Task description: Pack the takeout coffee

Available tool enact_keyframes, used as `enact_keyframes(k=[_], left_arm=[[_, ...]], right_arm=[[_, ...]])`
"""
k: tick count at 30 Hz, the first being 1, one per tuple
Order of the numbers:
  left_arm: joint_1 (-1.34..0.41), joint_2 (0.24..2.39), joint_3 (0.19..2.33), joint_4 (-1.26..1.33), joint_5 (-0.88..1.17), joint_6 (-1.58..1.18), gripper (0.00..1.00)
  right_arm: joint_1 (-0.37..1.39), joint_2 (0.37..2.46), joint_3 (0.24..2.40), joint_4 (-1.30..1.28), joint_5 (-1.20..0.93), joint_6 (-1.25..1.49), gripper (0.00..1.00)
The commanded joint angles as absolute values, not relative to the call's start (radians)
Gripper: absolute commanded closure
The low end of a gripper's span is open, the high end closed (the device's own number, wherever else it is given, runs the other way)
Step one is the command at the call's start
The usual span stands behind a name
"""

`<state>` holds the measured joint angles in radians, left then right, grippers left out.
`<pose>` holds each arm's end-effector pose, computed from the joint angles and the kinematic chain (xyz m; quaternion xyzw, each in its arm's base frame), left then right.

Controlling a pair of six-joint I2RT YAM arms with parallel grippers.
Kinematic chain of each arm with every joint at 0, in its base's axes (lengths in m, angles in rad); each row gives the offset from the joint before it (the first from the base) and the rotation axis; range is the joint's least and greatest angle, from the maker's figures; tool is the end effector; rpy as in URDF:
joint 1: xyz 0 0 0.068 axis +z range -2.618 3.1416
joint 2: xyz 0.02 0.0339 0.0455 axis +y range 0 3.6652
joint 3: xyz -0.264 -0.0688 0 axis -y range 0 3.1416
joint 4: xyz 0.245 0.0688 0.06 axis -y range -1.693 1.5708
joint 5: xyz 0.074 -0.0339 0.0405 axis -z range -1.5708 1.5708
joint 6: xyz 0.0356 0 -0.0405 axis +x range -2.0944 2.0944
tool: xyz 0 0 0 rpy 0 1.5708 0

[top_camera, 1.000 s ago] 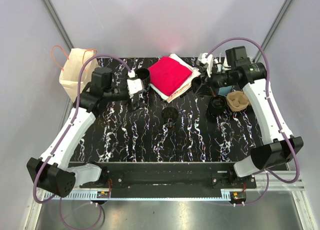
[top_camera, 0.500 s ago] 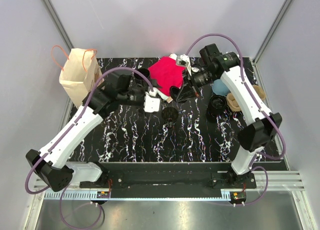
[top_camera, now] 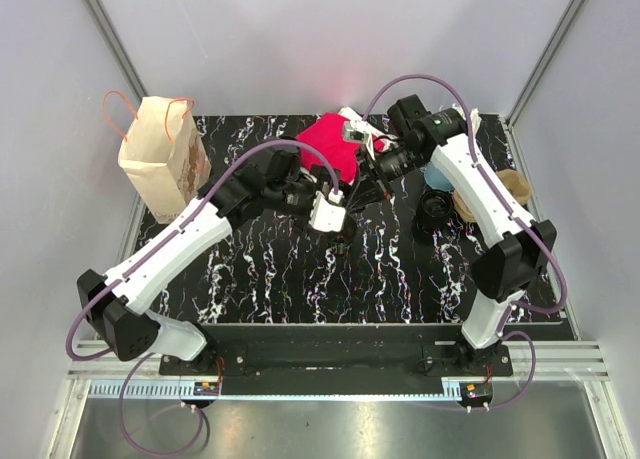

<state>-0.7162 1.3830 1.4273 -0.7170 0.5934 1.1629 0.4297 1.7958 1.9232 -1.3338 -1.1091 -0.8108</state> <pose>0.2085 -0.2079 0.3791 0.7704 0.4060 -0.1649 0.4632 0.3016 0.1732 0.3775 -0.5636 0.6249 0.4793 0.2493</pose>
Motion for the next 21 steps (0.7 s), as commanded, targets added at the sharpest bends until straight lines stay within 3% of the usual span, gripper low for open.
enact_keyframes(k=[1,5,7,9,10,11,16,21], left_arm=[[-0.719,1.396,1.483,-0.689,0.588,1.161,0.01],[-0.726,1.408,1.486,-0.681,0.566,1.147,0.02],[-0.730,1.411,1.485,-0.680,0.560,1.143,0.10],[-0.736,1.416,1.483,-0.678,0.558,1.137,0.21],[-0.739,1.416,1.482,-0.678,0.557,1.126,0.36],[-0.742,1.417,1.483,-0.675,0.558,1.123,0.42],[-0.755,1.427,1.476,-0.664,0.551,1.097,0.60],[-0.767,1.439,1.480,-0.643,0.528,1.042,0.89]], right_arm=[[0.453,1.724,1.891,-1.615,-1.134,-0.864,0.91],[0.454,1.703,1.878,-1.626,-1.144,-0.887,0.91],[0.454,1.694,1.878,-1.625,-1.144,-0.888,0.91],[0.454,1.694,1.884,-1.626,-1.143,-0.885,0.91],[0.456,1.694,1.884,-1.626,-1.143,-0.885,0.91],[0.454,1.695,1.887,-1.625,-1.143,-0.884,0.91],[0.454,1.698,1.899,-1.631,-1.147,-0.884,0.91],[0.454,1.692,1.899,-1.629,-1.135,-0.890,0.90]])
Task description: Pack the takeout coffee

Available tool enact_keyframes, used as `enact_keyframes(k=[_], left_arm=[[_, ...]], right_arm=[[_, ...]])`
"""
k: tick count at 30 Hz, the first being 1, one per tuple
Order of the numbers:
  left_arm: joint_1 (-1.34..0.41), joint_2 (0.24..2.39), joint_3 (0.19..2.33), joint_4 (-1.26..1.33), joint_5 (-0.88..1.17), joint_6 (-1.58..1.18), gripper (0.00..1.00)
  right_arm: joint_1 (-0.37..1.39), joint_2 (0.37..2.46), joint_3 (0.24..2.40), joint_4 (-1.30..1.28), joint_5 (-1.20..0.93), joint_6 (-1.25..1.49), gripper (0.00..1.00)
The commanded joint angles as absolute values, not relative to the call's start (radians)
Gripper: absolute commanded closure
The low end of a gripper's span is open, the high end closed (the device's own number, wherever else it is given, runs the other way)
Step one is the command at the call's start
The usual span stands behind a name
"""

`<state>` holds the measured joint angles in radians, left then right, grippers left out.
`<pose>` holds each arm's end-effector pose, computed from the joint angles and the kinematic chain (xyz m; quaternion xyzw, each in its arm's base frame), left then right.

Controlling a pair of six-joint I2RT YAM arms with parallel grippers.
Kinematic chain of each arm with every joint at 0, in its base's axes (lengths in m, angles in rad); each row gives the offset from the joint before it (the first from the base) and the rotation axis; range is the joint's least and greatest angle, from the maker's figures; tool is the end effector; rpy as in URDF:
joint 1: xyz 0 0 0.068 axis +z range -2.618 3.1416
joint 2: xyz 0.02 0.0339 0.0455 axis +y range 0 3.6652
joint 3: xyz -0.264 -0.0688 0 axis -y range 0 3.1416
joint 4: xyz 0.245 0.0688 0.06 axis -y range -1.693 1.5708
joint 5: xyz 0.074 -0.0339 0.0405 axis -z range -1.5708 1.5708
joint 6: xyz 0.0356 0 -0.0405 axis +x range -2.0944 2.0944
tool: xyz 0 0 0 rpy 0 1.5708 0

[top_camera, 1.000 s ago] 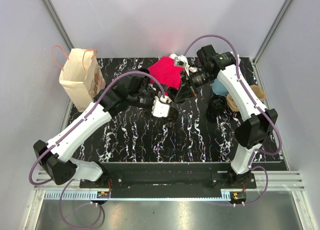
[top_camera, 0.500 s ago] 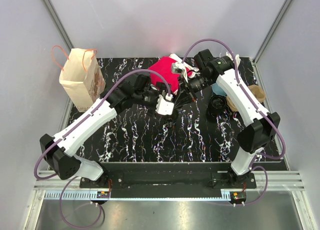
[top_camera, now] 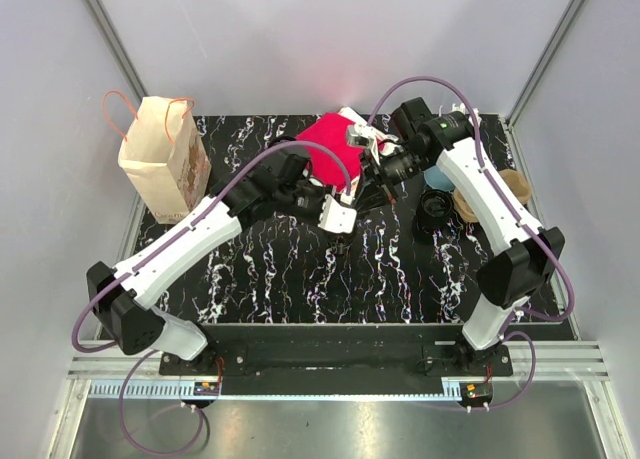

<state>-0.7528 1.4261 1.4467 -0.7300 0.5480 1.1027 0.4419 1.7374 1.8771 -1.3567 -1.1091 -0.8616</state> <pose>0.2098 -0.2220 0.3718 0.7678 0.4341 -0.1722 0.4386 0.2839 0.1696 0.3831 -0.5813 0.6091 0.4758 0.2543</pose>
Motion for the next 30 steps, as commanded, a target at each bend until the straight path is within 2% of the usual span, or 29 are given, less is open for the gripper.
enact_keyframes(k=[1,2,6,8,9,11,12,15,16,21,24,30], left_arm=[[-0.767,1.439,1.480,-0.640,0.525,1.020,0.92],[-0.772,1.440,1.482,-0.637,0.519,1.003,0.99],[-0.775,1.427,1.476,-0.634,0.514,0.904,1.00],[-0.775,1.410,1.467,-0.635,0.499,0.830,1.00],[-0.775,1.404,1.459,-0.634,0.491,0.800,1.00],[-0.772,1.385,1.448,-0.647,0.476,0.775,1.00],[-0.772,1.384,1.448,-0.670,0.468,0.756,1.00],[-0.750,1.396,1.489,-0.760,0.478,0.724,1.00],[-0.720,1.422,1.509,-0.791,0.520,0.710,1.00],[-0.575,1.557,1.742,-1.007,0.768,0.599,1.00],[-0.512,1.647,1.860,-1.116,0.850,0.551,1.00],[-0.480,1.801,1.989,-1.267,0.949,0.466,1.00]], right_arm=[[0.456,1.689,1.902,-1.628,-1.131,-0.890,0.90],[0.454,1.689,1.908,-1.621,-1.111,-0.891,0.89],[0.448,1.652,1.908,-1.542,-0.955,-0.842,0.46],[0.442,1.609,1.846,-1.432,-0.838,-0.784,0.36],[0.440,1.554,1.821,-1.392,-0.797,-0.773,0.28],[0.440,1.496,1.752,-1.285,-0.686,-0.741,0.19],[0.440,1.444,1.737,-1.261,-0.657,-0.736,0.11],[0.442,1.349,1.684,-1.189,-0.548,-0.753,0.05],[0.440,1.323,1.642,-1.165,-0.493,-0.762,0.00],[0.472,1.174,1.491,-1.037,-0.330,-0.865,0.00],[0.535,1.126,1.399,-0.968,-0.233,-0.917,0.00],[0.698,1.167,1.396,-0.902,-0.098,-0.951,0.00]])
